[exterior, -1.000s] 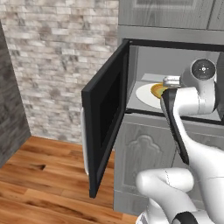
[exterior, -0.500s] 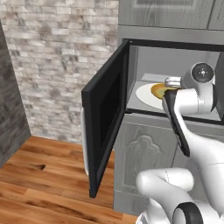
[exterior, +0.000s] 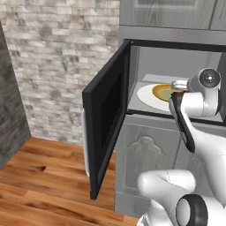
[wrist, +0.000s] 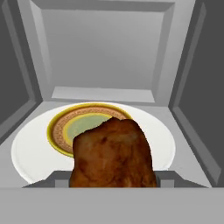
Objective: Pick the chicken drumstick from the counter and place it in the microwave. Then turn on the microwave.
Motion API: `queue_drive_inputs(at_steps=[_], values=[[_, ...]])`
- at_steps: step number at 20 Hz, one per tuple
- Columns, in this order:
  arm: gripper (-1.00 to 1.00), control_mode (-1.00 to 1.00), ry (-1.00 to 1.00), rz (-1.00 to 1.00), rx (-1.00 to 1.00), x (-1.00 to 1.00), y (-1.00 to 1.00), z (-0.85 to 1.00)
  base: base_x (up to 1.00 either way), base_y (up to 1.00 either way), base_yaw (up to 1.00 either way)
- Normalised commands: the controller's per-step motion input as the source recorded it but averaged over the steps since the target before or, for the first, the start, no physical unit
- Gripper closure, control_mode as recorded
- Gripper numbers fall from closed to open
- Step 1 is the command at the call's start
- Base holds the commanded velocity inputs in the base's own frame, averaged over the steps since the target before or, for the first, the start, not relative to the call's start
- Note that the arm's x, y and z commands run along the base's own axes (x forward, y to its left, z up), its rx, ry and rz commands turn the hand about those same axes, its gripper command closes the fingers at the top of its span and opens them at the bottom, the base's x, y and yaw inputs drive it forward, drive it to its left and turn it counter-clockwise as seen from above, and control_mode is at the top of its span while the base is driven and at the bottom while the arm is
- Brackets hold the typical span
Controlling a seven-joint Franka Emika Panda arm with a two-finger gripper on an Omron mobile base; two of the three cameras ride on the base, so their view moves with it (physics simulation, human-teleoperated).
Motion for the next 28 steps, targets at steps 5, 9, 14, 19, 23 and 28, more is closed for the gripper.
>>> queue_drive_inputs(at_steps=[5,9,14,19,23,28], values=[[1.00,-1.00,0.00,0.00,0.00,0.32,-0.07,-0.13,0.00,0.00,0.00],[1.00,-1.00,0.00,0.00,0.00,0.31,-0.03,-0.14,0.00,0.00,0.00],[1.00,-1.00,0.00,0.00,0.00,0.25,-0.08,-0.14,0.00,0.00,0.00],[1.00,-1.00,0.00,0.00,0.00,0.27,-0.06,-0.03,0.00,0.00,0.00],[1.00,-1.00,0.00,0.00,0.00,0.28,-0.01,-0.02,0.00,0.00,0.00],[1.00,-1.00,0.01,0.00,0.00,0.30,-0.06,-0.02,0.00,0.00,0.00]])
